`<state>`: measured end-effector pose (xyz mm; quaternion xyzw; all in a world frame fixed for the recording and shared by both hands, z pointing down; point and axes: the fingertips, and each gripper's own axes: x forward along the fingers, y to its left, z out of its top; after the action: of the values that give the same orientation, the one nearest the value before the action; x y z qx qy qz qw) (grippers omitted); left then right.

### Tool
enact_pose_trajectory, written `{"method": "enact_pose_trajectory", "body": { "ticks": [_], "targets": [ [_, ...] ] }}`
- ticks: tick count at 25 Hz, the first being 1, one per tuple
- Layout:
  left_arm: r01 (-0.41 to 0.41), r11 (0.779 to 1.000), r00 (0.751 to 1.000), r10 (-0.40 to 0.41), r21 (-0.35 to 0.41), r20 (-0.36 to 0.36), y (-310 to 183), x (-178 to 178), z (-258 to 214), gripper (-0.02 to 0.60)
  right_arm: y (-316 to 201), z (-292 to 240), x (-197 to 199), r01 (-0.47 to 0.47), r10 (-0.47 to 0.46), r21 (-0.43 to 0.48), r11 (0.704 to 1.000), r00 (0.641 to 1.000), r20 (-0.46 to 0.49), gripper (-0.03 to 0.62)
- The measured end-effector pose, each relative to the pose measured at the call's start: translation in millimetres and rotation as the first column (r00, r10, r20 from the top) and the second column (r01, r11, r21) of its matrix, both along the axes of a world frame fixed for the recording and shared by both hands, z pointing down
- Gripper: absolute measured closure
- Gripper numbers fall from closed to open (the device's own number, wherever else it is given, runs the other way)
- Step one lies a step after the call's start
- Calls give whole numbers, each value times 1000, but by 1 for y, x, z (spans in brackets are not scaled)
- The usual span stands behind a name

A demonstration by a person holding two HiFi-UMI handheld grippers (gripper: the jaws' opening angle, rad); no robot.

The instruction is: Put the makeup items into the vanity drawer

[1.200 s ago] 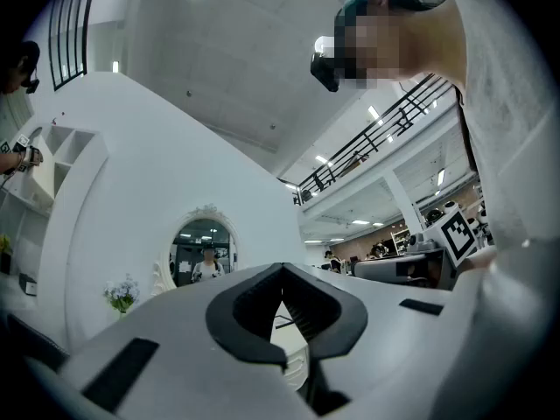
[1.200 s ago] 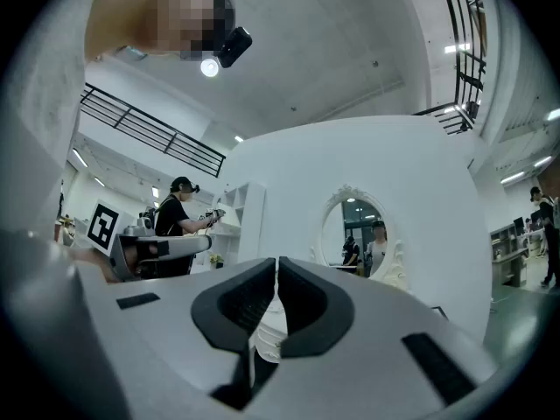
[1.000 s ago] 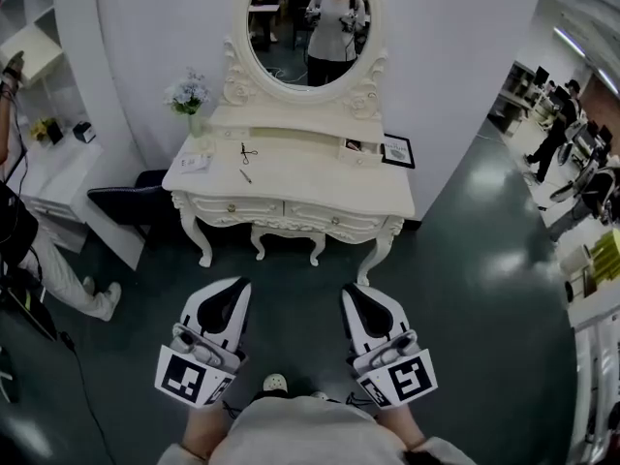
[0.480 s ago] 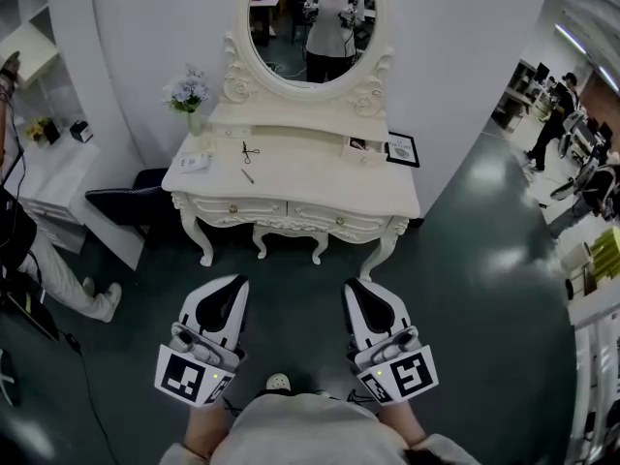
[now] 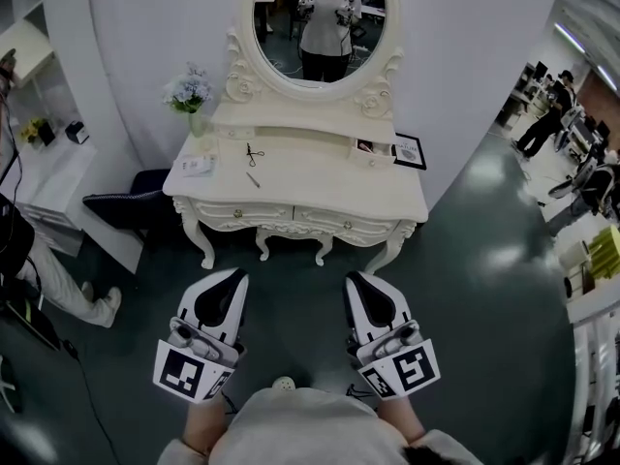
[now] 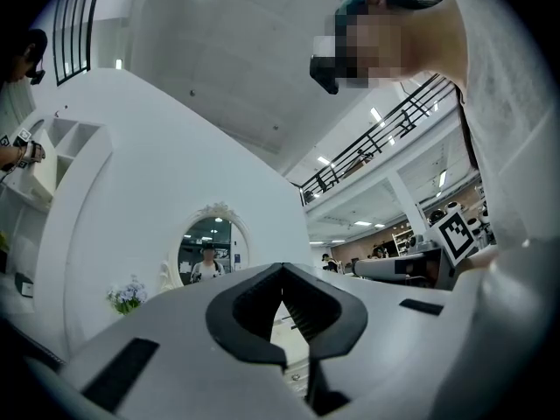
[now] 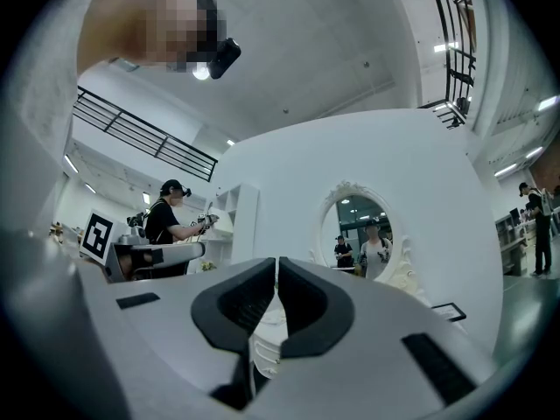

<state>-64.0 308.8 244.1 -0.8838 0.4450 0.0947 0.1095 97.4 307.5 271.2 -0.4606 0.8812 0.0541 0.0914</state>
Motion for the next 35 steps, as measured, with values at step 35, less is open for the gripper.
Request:
{"method": "enact_pose_trajectory", "body": {
  "ticks": [35],
  "targets": [
    [43, 998, 999, -42, 42, -22, -181, -11, -9, 568, -190, 1, -15, 67, -67, 13, 998, 997, -32, 568]
  ]
}}
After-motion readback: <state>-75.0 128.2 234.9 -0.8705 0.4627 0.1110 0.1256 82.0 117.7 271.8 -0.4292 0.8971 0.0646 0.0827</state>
